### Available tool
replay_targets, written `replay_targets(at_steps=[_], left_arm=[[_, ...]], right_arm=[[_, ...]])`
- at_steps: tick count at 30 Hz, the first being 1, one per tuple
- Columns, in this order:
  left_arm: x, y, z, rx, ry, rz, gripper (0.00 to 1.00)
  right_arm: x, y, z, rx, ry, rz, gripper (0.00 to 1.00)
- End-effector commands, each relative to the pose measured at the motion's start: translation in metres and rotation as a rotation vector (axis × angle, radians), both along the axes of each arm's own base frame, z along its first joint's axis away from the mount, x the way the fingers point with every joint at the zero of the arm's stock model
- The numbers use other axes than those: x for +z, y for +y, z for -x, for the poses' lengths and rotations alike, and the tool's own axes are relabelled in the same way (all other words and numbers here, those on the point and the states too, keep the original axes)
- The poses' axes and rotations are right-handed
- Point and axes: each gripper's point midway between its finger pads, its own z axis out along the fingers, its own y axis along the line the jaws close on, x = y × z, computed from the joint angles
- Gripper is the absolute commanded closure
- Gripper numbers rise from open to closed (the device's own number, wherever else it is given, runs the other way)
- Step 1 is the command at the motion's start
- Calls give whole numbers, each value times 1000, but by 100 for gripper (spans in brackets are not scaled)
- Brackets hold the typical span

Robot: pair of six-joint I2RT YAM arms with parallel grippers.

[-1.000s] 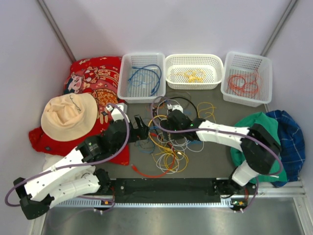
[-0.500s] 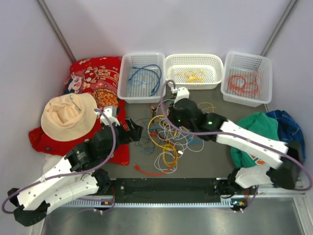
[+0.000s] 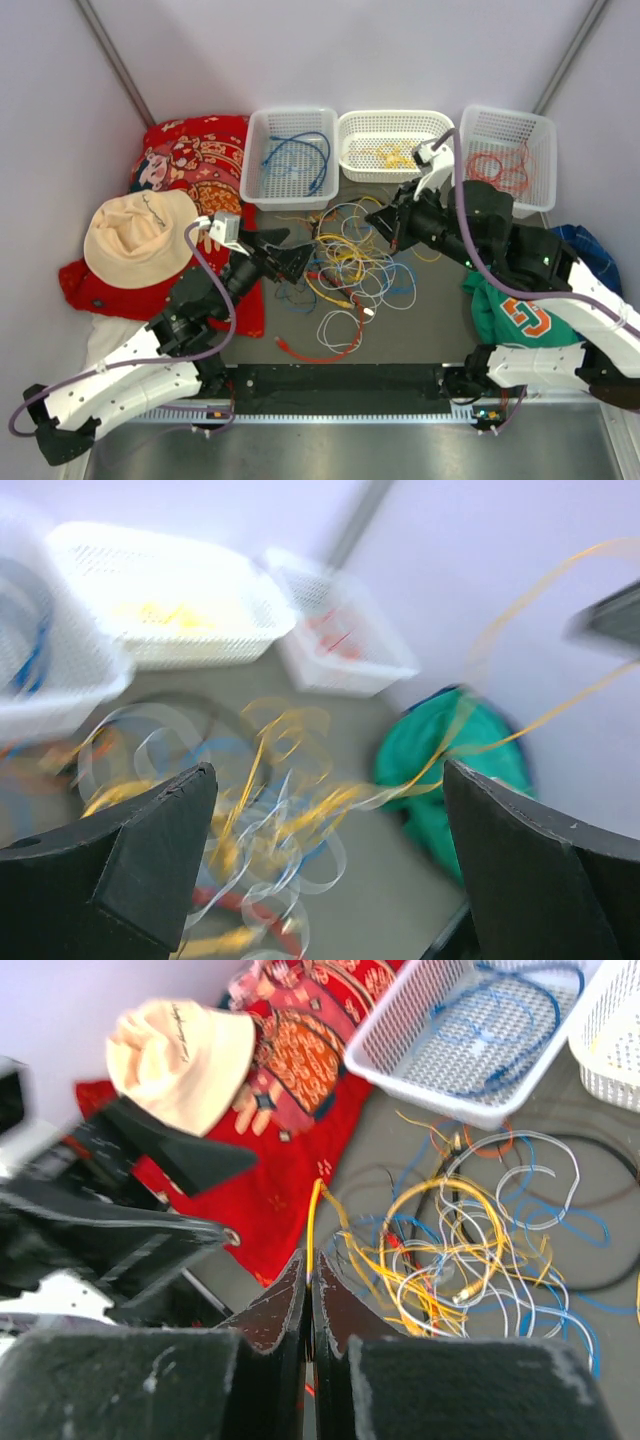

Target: Untangle the cables

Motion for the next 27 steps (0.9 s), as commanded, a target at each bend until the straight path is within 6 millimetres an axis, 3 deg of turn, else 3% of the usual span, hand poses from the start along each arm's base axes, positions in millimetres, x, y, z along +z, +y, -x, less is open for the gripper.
replay_targets(at_steps=[1, 4, 8, 16, 22, 27], left_arm=[[77, -23, 33, -208, -335, 191, 1], [86, -37, 42, -286, -429, 224, 1], [82, -65, 56, -439, -470, 207, 4], [46, -93, 37, -450, -418, 122, 9], [20, -108, 14, -408, -373, 33, 28], [2, -116, 9, -416, -325, 13, 16]], right_arm=[[-13, 0, 10, 31, 48, 46, 100], [-10, 1, 13, 44, 54, 31, 100], [-3, 2, 18, 62, 70, -2, 100], [19, 3, 37, 137, 94, -85, 100], [40, 2, 49, 192, 85, -145, 100], [51, -7, 53, 191, 73, -168, 100]])
